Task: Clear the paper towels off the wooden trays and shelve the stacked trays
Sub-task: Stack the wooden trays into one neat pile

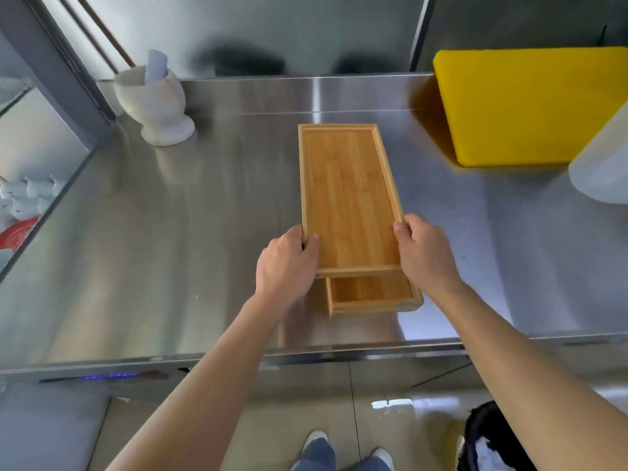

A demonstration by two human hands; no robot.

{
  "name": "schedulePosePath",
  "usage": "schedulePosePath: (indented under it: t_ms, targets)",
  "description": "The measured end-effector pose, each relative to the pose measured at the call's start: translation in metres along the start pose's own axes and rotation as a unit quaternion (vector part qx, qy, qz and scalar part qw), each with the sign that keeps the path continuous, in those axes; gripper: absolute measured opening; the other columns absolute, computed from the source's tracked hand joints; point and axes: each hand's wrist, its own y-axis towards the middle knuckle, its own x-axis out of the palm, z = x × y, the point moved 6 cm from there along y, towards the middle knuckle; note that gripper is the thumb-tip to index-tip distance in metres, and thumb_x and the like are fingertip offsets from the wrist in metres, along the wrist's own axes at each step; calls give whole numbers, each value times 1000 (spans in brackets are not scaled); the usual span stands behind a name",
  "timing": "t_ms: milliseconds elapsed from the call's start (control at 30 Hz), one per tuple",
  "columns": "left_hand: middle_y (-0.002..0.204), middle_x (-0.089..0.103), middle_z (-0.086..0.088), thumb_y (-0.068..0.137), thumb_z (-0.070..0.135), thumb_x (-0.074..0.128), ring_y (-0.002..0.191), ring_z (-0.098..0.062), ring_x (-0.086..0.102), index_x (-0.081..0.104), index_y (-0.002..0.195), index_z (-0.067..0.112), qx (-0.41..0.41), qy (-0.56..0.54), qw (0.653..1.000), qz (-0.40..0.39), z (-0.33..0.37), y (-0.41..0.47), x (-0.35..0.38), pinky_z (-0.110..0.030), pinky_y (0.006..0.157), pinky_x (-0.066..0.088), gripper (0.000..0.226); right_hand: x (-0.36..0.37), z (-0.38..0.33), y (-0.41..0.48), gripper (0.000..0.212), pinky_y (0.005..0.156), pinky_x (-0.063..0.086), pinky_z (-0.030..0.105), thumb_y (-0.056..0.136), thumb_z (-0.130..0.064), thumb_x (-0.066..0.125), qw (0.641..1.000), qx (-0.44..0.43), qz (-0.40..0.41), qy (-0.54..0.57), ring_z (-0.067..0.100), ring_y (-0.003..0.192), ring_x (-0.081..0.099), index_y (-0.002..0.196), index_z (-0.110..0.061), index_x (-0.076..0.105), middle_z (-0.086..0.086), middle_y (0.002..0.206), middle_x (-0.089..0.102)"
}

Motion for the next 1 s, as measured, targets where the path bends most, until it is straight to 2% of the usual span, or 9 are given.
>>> schedulePosePath:
  t_ms: [100,233,333,567,667,767,867,933,1000]
  targets:
    - [58,49,2,97,33,39,52,-19,46,46,66,12,13,15,1000,-11,8,-4,24,-29,48,34,38,-5,27,-5,37,70,49,41,99,-27,31,1000,15,7,-13,29,76,56,96,0,56,15,82,60]
    - [67,56,-7,96,33,39,63,-28,54,55,80,0,4,59,998,-31,2,-6,53,-37,58,44,40,-1,55,-7,34,64,41,33,99,-26,32,999,39,-20,-25,26,75,53,95,-1,56,11,81,56]
    - [60,47,-3,96,29,40,63,-30,49,46,72,2,-6,75,997,-34,-6,-11,65,-33,56,36,36,4,65,-10,31,62,34,30,99,-24,34,998,38,-32,-29,24,71,49,87,-3,53,9,76,52]
    - [58,41,-1,97,28,36,66,-34,46,35,67,9,-19,115,993,-7,-16,-16,67,-33,60,30,36,18,66,-7,34,65,36,31,98,-26,34,997,6,-29,-73,23,75,49,97,0,56,8,81,52]
    - [57,40,1,97,29,35,62,-30,44,36,70,9,-16,134,991,-5,-19,-16,67,-32,57,28,34,23,66,-6,33,64,39,33,98,-27,34,995,-4,-27,-97,23,72,50,94,-1,55,9,79,53]
    - [58,40,2,98,30,35,56,-23,40,39,77,8,-14,144,989,-11,-20,-16,67,-32,49,25,31,25,65,-7,32,63,35,32,98,-26,33,992,-14,-35,-124,23,70,49,95,-1,54,8,77,51]
    - [58,41,2,98,31,35,57,-24,43,40,80,9,-20,141,990,-21,-22,-16,69,-32,51,27,30,25,65,-8,34,61,34,30,99,-27,32,987,-23,-38,-153,22,68,48,97,-1,54,7,75,51]
    - [59,42,1,98,32,35,58,-25,44,40,81,9,-23,136,990,-26,-23,-16,71,-33,53,30,30,24,66,-8,34,57,33,29,99,-27,32,984,-28,-41,-171,22,65,48,97,-1,53,7,74,51]
    - [58,42,2,98,33,35,53,-21,42,40,81,9,-24,134,990,-28,-24,-16,72,-32,48,27,30,24,67,-8,33,50,27,25,99,-27,32,982,-29,-47,-178,22,63,47,96,-1,53,7,72,50]
